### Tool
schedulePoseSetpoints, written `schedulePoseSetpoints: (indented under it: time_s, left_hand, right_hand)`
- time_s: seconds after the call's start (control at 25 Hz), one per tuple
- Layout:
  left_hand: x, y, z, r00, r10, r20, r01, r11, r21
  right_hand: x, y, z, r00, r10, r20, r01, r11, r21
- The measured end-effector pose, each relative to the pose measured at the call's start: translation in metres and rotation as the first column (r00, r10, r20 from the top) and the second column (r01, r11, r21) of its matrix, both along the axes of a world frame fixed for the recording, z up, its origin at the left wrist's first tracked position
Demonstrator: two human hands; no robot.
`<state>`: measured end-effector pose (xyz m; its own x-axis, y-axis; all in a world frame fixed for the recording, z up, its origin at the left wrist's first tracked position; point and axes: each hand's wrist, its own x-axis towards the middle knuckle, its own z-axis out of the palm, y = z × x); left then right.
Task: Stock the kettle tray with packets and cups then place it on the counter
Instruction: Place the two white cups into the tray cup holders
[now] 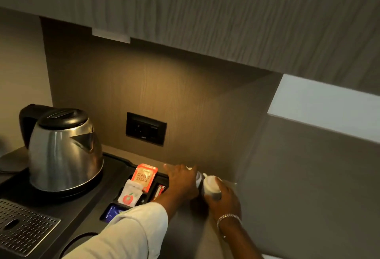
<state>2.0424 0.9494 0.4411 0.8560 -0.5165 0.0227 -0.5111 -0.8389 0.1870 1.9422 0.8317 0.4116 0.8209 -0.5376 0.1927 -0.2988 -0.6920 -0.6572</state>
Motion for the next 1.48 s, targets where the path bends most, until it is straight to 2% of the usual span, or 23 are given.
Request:
schedulePoseSetpoints:
  time_s: [0.08,0.2,0.32,0.44,0.52,0.64,0.76,0.92,1.12,1.28,1.4,1.48]
  left_hand:
    - [-0.002,-0.003,0.002,1.0,0.004,0.018,-0.003,1.0,-0.027]
    - [-0.009,0.008,0.007,1.0,0.008,-0.005,-0.009,0.986,-0.166]
    - [-0.019,0.036,0.024,1.0,-0.008,0.004,0.008,0.934,-0.357]
    - [-0.038,0.079,0.041,0.998,-0.065,-0.021,0.039,0.803,-0.595]
    - [-0.052,0.117,0.048,0.997,-0.052,-0.062,0.001,0.774,-0.634]
    - [-0.076,0.179,0.041,0.994,0.023,-0.105,-0.077,0.83,-0.552]
    - [-0.104,0.228,0.02,0.987,0.096,-0.133,-0.152,0.843,-0.516]
    - [-0.128,0.256,0.003,0.99,0.123,-0.073,-0.142,0.912,-0.385]
    - [-0.128,0.275,-0.007,0.993,0.116,-0.029,-0.119,0.948,-0.296]
    - [-0.125,0.286,-0.009,0.994,0.106,-0.031,-0.111,0.955,-0.276]
    - [-0.128,0.293,-0.01,0.998,0.059,0.026,-0.052,0.976,-0.212]
    - [-0.13,0.296,-0.004,0.999,0.026,0.028,-0.022,0.988,-0.152]
  right_hand:
    - [0.002,0.006,-0.001,0.994,-0.087,0.063,0.089,0.996,-0.028]
    - [-0.003,0.012,-0.005,0.982,-0.12,0.149,0.121,0.993,0.0]
    - [-0.011,0.017,-0.002,0.971,-0.087,0.222,0.085,0.996,0.018]
    - [-0.026,0.038,0.01,0.964,-0.022,0.267,0.0,0.997,0.083]
    - [-0.043,0.064,0.015,0.943,0.028,0.33,-0.074,0.989,0.126]
    - [-0.069,0.111,0.018,0.917,0.11,0.384,-0.189,0.966,0.174]
    - [-0.091,0.148,0.02,0.915,0.14,0.377,-0.234,0.948,0.216]
    - [-0.112,0.184,0.017,0.93,0.166,0.329,-0.252,0.938,0.238]
    - [-0.13,0.22,0.0,0.945,0.198,0.262,-0.221,0.973,0.061]
    - [-0.132,0.234,-0.007,0.969,0.153,0.193,-0.152,0.988,-0.018]
    - [-0.134,0.247,-0.007,0.99,0.104,0.098,-0.1,0.994,-0.05]
    - [-0.136,0.256,-0.002,0.999,0.053,-0.008,-0.053,0.991,-0.125]
